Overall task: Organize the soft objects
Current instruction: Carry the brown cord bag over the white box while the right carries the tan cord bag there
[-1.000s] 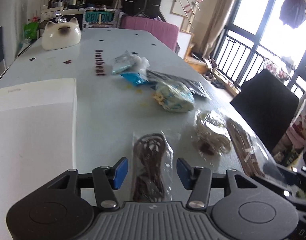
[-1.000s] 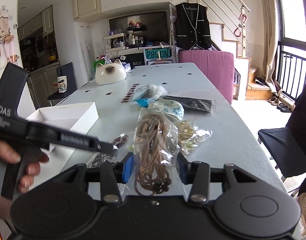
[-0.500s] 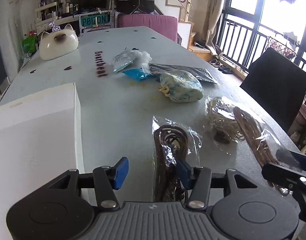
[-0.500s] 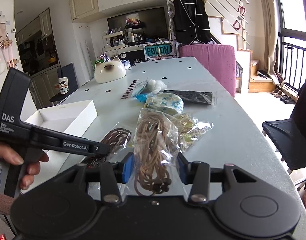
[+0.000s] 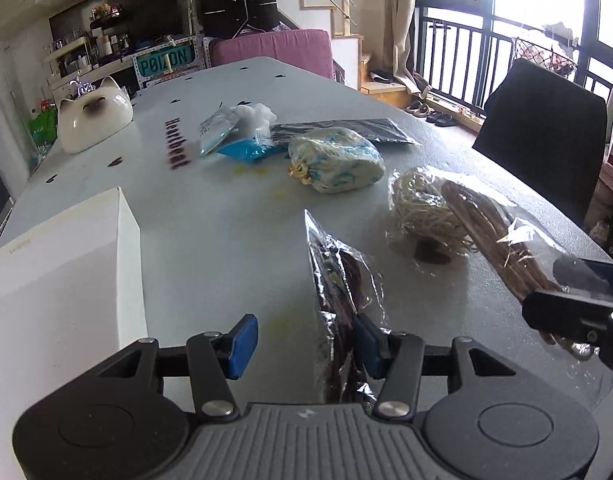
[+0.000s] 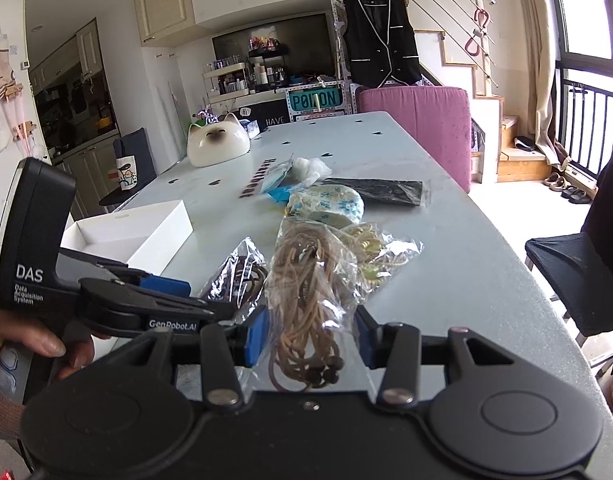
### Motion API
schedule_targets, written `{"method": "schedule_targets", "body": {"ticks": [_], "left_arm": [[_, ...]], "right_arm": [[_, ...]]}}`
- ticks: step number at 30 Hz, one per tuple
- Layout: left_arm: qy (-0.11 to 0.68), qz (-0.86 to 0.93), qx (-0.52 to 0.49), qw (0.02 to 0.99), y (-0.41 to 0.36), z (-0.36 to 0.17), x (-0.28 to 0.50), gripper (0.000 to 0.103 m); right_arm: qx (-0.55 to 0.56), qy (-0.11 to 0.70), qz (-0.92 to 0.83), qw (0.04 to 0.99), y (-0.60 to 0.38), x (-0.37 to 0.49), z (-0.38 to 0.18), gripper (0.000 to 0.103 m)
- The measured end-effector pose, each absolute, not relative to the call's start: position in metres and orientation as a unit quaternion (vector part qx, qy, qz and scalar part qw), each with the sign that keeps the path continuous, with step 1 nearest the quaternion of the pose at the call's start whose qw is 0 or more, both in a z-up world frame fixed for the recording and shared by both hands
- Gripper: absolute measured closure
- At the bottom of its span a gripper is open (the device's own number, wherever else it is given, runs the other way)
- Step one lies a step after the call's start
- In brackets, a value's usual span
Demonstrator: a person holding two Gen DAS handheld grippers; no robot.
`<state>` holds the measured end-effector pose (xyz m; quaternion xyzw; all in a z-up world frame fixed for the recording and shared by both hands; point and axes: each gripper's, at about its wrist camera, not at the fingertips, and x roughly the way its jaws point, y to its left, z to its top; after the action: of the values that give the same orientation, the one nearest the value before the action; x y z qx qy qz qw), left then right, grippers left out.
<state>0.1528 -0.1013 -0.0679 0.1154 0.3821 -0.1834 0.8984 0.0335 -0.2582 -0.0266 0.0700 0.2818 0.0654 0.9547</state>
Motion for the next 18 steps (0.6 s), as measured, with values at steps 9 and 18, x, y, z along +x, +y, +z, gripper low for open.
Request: {"method": "schedule_targets", "body": {"ticks": [9,18], "left_arm": [[0.381,-0.218,0.067,0.896,-0.096,-0.055,0.149,0.056],[0.417,-0.230,0.020,0.879,-0.092,-0.060,0.158,0.035]], "right_arm": [[0.074,0.282,0.066,0.954,-0.261,0.035,-0.027,0.057],[0.075,0.283,0.067,0.954,-0.262,0.035,-0.028,0.057]]}}
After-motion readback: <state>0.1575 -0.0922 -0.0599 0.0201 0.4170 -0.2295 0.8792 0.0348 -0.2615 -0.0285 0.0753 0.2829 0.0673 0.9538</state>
